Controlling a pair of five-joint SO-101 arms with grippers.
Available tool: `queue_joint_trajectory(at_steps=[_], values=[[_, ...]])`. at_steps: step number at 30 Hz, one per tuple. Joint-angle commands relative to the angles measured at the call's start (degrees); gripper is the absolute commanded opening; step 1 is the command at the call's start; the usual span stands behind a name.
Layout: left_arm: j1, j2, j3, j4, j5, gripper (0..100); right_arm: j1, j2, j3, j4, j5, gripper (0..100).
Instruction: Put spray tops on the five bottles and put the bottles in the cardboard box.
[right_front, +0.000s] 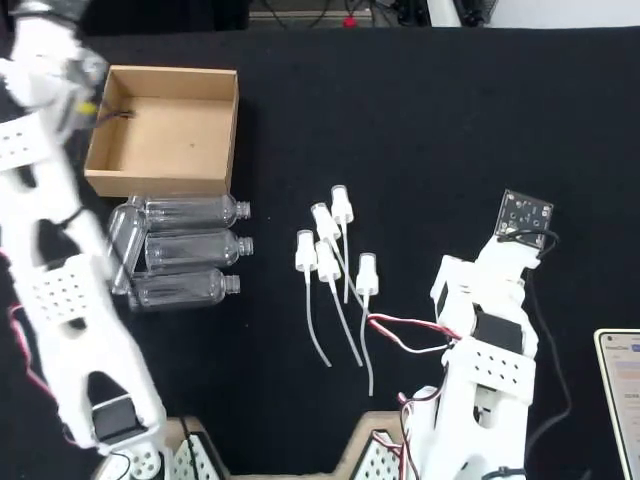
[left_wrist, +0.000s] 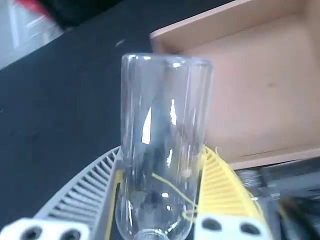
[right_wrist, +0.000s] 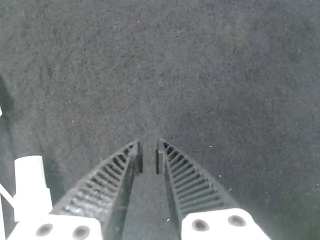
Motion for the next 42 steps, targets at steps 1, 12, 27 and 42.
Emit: queue_joint_trajectory(at_steps=[1, 12, 27, 42], values=[[-8.5, -7.7, 6.6, 0.4, 0.4, 13, -0.5, -1.3, -0.4, -2.2, 0.2, 6.0], [-17.3, -13.5, 39.4, -1.8, -0.8, 13, -0.6, -1.3, -0.4, -2.2, 0.2, 6.0], [-26.9, -14.2, 66.2, -12.3, -5.1, 13, -0.6, -1.3, -0.3, -2.2, 0.2, 6.0], [-30.6, -14.2, 78.5, -15.5, -8.0, 13, -0.6, -1.3, -0.3, -2.2, 0.2, 6.0]])
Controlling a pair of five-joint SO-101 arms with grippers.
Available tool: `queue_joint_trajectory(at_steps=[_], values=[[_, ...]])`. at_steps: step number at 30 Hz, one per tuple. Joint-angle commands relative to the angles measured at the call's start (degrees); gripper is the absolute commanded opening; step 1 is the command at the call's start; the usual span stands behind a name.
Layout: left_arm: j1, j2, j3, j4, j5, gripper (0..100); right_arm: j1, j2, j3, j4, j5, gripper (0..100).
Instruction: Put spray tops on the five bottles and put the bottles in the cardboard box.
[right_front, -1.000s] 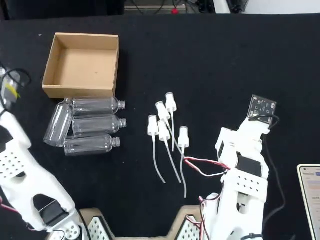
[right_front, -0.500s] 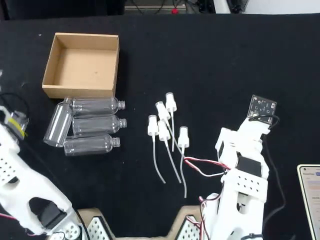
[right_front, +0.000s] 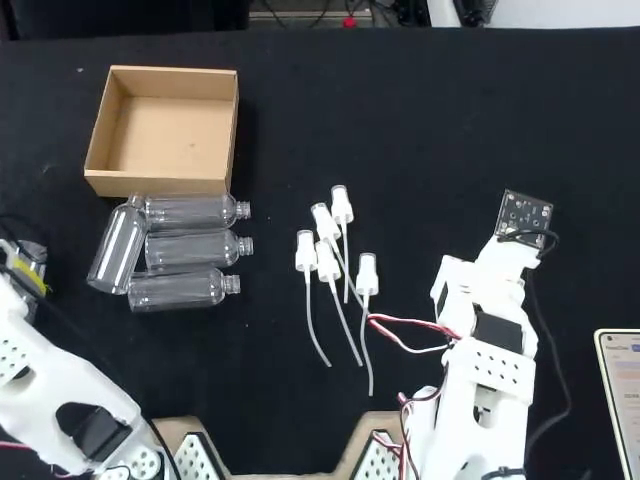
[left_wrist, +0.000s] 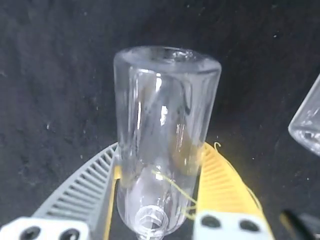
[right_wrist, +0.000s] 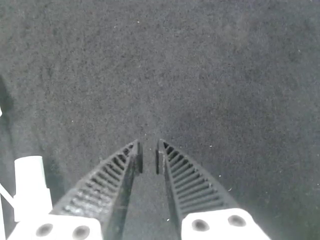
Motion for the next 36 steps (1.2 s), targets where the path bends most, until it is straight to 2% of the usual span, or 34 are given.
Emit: queue_joint_trajectory(at_steps=[1, 6, 10, 15, 21, 27, 31, 36], values=[[-2.4, -1.4, 4.4, -0.4, -0.6, 13, -0.6, -1.3, -0.3, -2.2, 0.2, 6.0], [-3.6, -1.4, 7.4, -4.7, -0.6, 13, -0.6, -1.3, -0.3, -2.2, 0.2, 6.0], [-3.6, -4.3, 8.0, -5.0, -0.6, 14, -0.6, -1.3, -0.3, -2.2, 0.2, 6.0], [-2.5, -13.1, 10.9, -5.2, -0.6, 27, -0.6, -1.3, -0.3, -2.2, 0.2, 6.0], [-1.9, -21.8, 12.4, -5.0, -0.2, 25, -0.6, -1.3, -0.2, -2.2, 0.2, 6.0], [-2.2, -26.9, 12.7, -4.8, 3.8, 25, -0.6, -1.3, -0.2, -2.2, 0.2, 6.0], [-3.1, -31.1, 16.7, -1.8, 9.5, 25, -0.6, -1.3, -0.2, -2.2, 0.2, 6.0], [-3.8, -41.8, 30.2, -3.3, 12.7, 25, -0.6, -1.3, -0.2, -2.2, 2.6, 6.0]])
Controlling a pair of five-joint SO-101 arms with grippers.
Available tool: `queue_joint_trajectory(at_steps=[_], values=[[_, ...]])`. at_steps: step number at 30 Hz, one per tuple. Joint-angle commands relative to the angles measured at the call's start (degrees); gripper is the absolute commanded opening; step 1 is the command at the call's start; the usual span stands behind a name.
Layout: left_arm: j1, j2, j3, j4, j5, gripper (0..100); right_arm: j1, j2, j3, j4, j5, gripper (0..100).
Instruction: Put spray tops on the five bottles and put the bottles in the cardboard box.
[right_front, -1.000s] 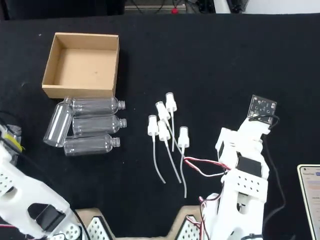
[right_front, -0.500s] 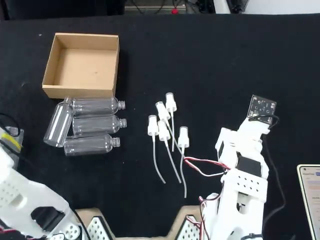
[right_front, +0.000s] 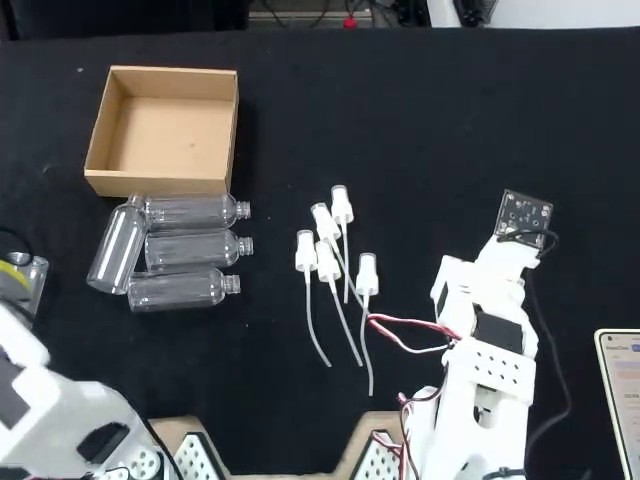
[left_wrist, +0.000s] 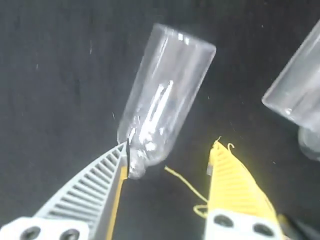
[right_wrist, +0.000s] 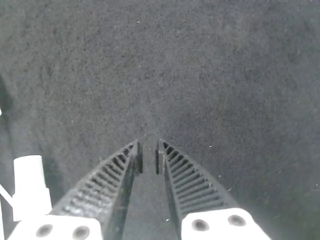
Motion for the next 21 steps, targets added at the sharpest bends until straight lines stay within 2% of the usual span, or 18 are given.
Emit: queue_joint_trajectory(at_steps=[1, 7, 13, 18, 21], values=[[-0.7, -12.0, 12.7, -2.0, 2.4, 25, -0.6, -1.3, -0.2, -2.2, 1.8, 6.0], [-0.2, -22.9, 31.3, -8.4, 2.0, 25, -0.6, -1.3, -0.2, -2.2, 1.8, 6.0], [-2.2, -25.1, 45.4, -25.1, 3.8, 25, -0.6, -1.3, -0.2, -2.2, 1.8, 6.0], [-5.1, -25.0, 49.5, -35.7, 10.2, 25, -0.5, -1.3, -0.2, -2.2, 1.8, 6.0], [-6.3, -25.0, 50.3, -38.4, 13.5, 25, -0.5, -1.3, -0.2, -2.2, 1.8, 6.0]])
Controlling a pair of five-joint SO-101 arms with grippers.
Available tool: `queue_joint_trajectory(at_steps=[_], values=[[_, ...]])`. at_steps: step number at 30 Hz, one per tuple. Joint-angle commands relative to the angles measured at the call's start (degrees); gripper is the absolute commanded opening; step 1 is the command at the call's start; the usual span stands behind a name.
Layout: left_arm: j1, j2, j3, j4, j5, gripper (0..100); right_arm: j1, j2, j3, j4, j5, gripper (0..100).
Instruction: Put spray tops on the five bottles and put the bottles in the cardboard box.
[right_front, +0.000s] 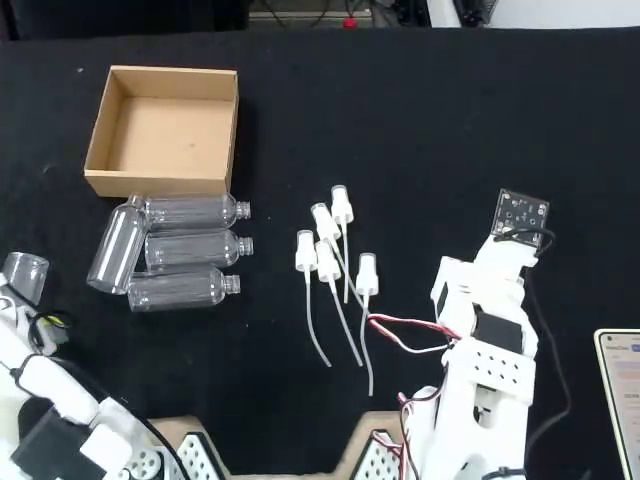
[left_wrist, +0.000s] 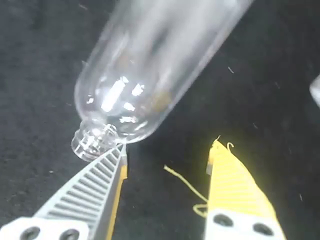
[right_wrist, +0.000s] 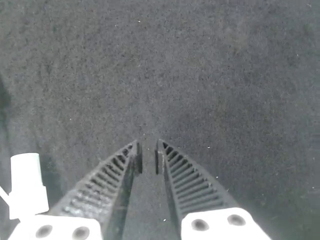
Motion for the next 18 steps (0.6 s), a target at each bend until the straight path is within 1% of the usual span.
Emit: queue_joint_trajectory(at_steps=[1, 5, 8, 12, 14, 18], values=[[-2.3, -1.9, 0.1, -4.5, 5.7, 25, -0.5, -1.3, -0.2, -2.2, 0.6, 6.0], [-2.8, -1.9, -0.8, -6.2, 11.3, 25, -0.4, -1.3, -0.2, -2.2, 0.6, 6.0], [-2.9, -1.8, 0.0, -10.8, 14.3, 25, -0.4, -1.3, 0.1, -2.2, 0.6, 6.0], [-5.6, -1.8, 1.0, -17.3, 19.2, 25, -0.5, -1.3, 0.2, -2.2, 0.6, 6.0], [-6.6, -1.8, 0.7, -18.5, 21.2, 25, -0.5, -1.3, 0.2, -2.2, 0.6, 6.0], [-6.4, -1.7, 0.0, -18.6, 24.1, 25, -0.6, -1.3, 0.2, -2.2, 0.6, 6.0]])
